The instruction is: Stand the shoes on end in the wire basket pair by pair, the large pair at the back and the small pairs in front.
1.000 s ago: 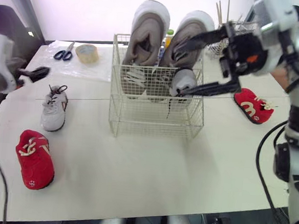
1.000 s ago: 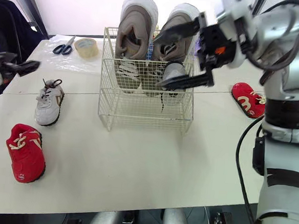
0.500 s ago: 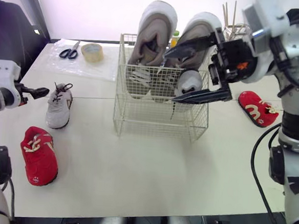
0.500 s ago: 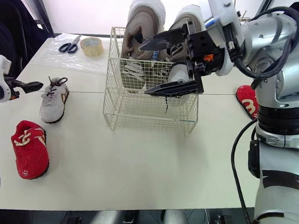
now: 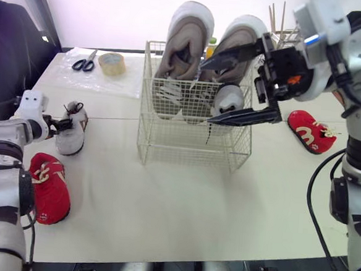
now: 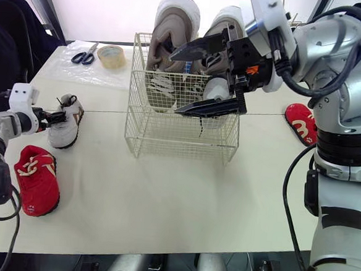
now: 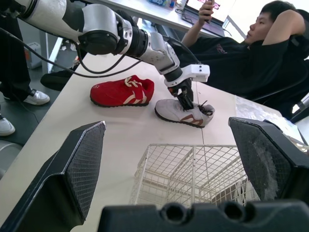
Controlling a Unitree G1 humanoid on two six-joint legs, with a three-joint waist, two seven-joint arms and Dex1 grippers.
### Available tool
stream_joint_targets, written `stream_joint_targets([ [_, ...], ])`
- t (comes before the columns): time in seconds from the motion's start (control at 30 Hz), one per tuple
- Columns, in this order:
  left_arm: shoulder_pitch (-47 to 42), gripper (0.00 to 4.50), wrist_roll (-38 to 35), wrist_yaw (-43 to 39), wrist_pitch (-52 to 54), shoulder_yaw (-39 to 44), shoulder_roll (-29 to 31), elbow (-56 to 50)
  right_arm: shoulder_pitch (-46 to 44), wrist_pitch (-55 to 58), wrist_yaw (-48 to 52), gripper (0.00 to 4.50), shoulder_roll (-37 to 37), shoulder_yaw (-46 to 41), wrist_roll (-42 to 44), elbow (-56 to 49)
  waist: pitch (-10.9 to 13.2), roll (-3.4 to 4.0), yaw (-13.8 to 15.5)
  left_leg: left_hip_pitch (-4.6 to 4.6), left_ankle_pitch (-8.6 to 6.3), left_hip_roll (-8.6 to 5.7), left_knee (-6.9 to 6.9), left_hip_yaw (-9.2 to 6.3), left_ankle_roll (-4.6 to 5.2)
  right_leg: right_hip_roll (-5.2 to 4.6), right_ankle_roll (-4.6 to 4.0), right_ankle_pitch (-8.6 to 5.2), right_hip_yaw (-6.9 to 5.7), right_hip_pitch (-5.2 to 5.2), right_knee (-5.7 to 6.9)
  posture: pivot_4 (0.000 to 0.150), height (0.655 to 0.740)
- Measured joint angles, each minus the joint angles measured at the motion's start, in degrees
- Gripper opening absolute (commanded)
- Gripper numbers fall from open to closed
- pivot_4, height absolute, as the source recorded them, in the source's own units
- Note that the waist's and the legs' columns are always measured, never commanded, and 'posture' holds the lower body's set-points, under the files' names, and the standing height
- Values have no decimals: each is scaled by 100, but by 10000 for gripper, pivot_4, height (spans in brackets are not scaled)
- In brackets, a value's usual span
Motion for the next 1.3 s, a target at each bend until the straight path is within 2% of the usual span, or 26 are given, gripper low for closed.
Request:
stream_joint_targets([
  [0.1, -36, 1180, 0, 21, 31, 60, -13, 24, 1, 21, -21, 45000, -18, 0, 1, -15, 0, 0, -5, 1, -1, 2, 0, 0, -1, 1, 0, 0, 0, -2, 6, 1500, 7400],
  [0.13, -44, 523, -6, 58, 50, 117, -13, 41, 4, 23, -26, 45000, -28, 0, 1, -15, 0, 0, -7, 1, -1, 2, 0, 0, -1, 2, 0, 0, 0, -4, 9, 1500, 7400],
  [0.33, -330, 523, -187, 63, 76, 440, -12, 16, 7, 23, -70, 45000, -45, 0, 0, -15, 6, -12, 7, -10, 0, 2, 9, -2, 0, 2, 0, 0, -2, -8, 9, 1500, 7400],
  [0.4, -437, 523, -425, 42, -16, 714, -8, -332, 7, 16, -71, 45000, -45, 0, -4, -11, 8, -18, 9, -17, -4, 2, 20, -2, -4, 0, 0, 1, -3, -8, 7, 1500, 7400],
  [0.47, -440, 523, -813, 144, -241, 1150, -80, -1203, 9, -38, -67, 45000, -51, 1, -25, 7, 11, -29, -4, -25, -9, 2, 28, -2, -15, -2, 0, 1, -2, -6, -1, 1500, 7400],
  [0.6, -119, 523, -1724, 462, -278, 1850, -563, -3637, 11, -167, -62, 45000, -57, 17, -53, 123, 8, -25, -33, -21, -14, -6, 39, 2, -9, -14, 1, 2, -1, 6, -7, 1500, 7400],
  [0.67, 299, 523, -2127, 951, -140, 2039, -1178, -5140, 28, -234, -54, 45000, -136, 15, -93, 232, 7, -24, -32, -17, -17, -9, 42, 3, -5, -17, 1, 2, -1, 12, -6, 1500, 7400],
  [0.73, 577, 523, -2567, 1527, -36, 1986, -2048, -6596, 30, -309, -54, 45000, -148, 30, -155, 391, 10, -35, 23, -23, -16, -9, 54, -3, -5, -14, 1, 2, 0, 16, -8, 1500, 7400],
  [0.8, 591, 523, -2787, 1921, 12, 1843, -2480, -7373, 32, -370, -53, 45000, -150, 59, -203, 461, 11, -37, 10, -22, -15, -9, 58, 0, -6, -12, 2, 2, 0, 17, -9, 1500, 7400],
  [0.97, 696, 523, -2536, 2092, -461, 1087, -3011, -8340, 32, -421, -46, 45000, -223, 50, -249, 560, 7, -30, 1, -8, -5, 1, 52, 0, -4, 3, 2, 2, 0, 22, -6, 1500, 7400],
  [1.1, 1130, 523, -2035, 2182, -1130, 426, -3717, -8349, 34, -421, -43, 45000, -228, 50, -248, 541, 6, -29, 11, -7, -3, 1, 54, 1, -3, 2, 2, 2, 2, 24, -7, 1500, 7400],
  [1.3, 1516, 523, -1311, 2239, -2149, 20, -4097, -8058, 76, -406, -49, 45000, -282, 48, -247, 534, 6, -29, 15, -9, -5, 1, 53, 1, -2, 0, 1, 2, 3, 21, -9, 1500, 7400],
])
